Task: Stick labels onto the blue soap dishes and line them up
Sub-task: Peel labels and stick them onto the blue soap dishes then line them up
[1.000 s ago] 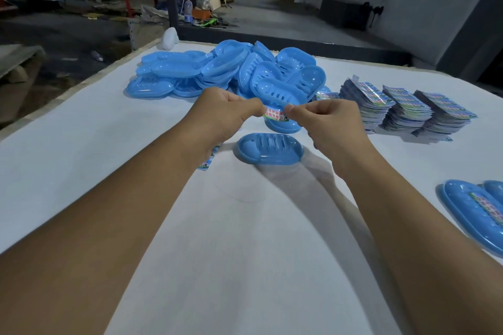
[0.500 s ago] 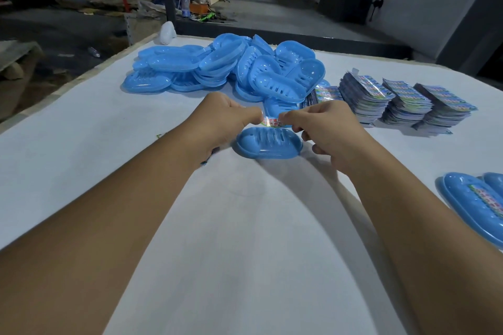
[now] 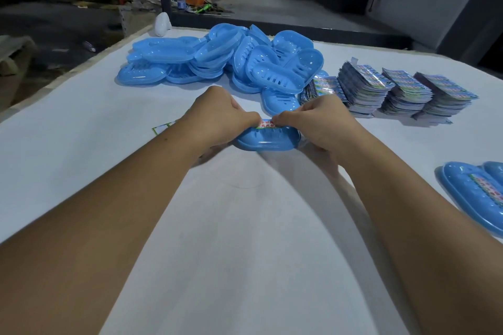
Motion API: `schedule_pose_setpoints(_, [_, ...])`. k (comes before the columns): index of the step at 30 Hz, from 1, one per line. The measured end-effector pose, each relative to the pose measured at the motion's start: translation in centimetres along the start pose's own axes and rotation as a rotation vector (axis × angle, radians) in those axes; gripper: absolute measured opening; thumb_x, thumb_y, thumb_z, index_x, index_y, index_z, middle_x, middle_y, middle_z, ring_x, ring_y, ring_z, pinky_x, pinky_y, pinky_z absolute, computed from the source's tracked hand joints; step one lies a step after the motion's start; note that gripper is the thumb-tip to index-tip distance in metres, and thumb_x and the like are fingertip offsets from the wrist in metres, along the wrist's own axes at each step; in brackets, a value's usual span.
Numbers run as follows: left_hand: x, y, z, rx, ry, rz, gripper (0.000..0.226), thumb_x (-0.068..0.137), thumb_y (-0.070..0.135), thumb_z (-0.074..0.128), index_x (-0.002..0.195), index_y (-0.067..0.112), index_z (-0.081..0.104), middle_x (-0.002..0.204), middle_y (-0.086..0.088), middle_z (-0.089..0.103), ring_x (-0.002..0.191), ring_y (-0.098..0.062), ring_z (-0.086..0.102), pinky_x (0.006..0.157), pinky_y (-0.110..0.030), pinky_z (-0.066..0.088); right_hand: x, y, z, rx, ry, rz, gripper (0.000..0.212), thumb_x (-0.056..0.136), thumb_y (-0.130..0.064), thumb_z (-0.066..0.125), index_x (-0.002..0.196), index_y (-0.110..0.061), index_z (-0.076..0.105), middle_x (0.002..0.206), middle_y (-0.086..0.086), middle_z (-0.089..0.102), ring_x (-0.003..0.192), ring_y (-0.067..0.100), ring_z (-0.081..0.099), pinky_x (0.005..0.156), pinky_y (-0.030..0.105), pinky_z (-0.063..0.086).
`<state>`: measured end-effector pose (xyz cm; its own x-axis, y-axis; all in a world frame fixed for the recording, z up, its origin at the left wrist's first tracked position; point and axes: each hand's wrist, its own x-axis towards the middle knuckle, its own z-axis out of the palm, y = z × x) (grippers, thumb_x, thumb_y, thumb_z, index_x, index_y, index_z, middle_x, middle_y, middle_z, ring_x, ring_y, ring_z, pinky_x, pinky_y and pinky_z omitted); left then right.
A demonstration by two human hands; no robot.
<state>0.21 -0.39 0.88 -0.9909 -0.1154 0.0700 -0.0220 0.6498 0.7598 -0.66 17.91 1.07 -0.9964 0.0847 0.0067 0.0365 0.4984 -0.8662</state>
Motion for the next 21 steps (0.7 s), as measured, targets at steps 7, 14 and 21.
schedule_pose_setpoints(7, [0.11, 0.13, 0.09, 0.056, 0.015, -0.001, 0.031, 0.076, 0.04, 0.073, 0.079, 0.009, 0.078, 0.045, 0.003, 0.051, 0.037, -0.012, 0.036, 0.047, -0.024, 0.034, 0.25, 0.26, 0.09, -0.016, -0.009, -0.003, 0.027, 0.07, -0.029, 0.088, 0.07, -0.013, 0.067, 0.036, -0.011, 0.039, 0.029, 0.005, 0.032, 0.032, 0.011, 0.022])
schedule_pose_setpoints(14, [0.29, -0.12, 0.48, 0.066, 0.044, 0.019, 0.028, 0.073, 0.037, 0.073, 0.076, 0.01, 0.078, 0.065, -0.011, 0.07, 0.052, -0.016, 0.05, 0.054, -0.027, 0.044, 0.53, 0.47, 0.27, -0.032, 0.007, 0.004, 0.043, 0.068, -0.031, 0.088, 0.085, 0.006, 0.072, 0.041, -0.008, 0.042, 0.031, 0.007, 0.033, 0.033, 0.012, 0.022])
schedule_pose_setpoints(21, [0.34, -0.16, 0.57, 0.104, 0.07, 0.04, 0.03, 0.071, 0.037, 0.07, 0.074, 0.008, 0.077, 0.074, -0.011, 0.073, 0.062, -0.019, 0.057, 0.067, -0.037, 0.057, 0.57, 0.53, 0.26, -0.059, 0.006, -0.005, 0.046, 0.068, -0.031, 0.086, 0.086, 0.008, 0.07, 0.042, -0.007, 0.041, 0.031, 0.008, 0.031, 0.033, 0.013, 0.022])
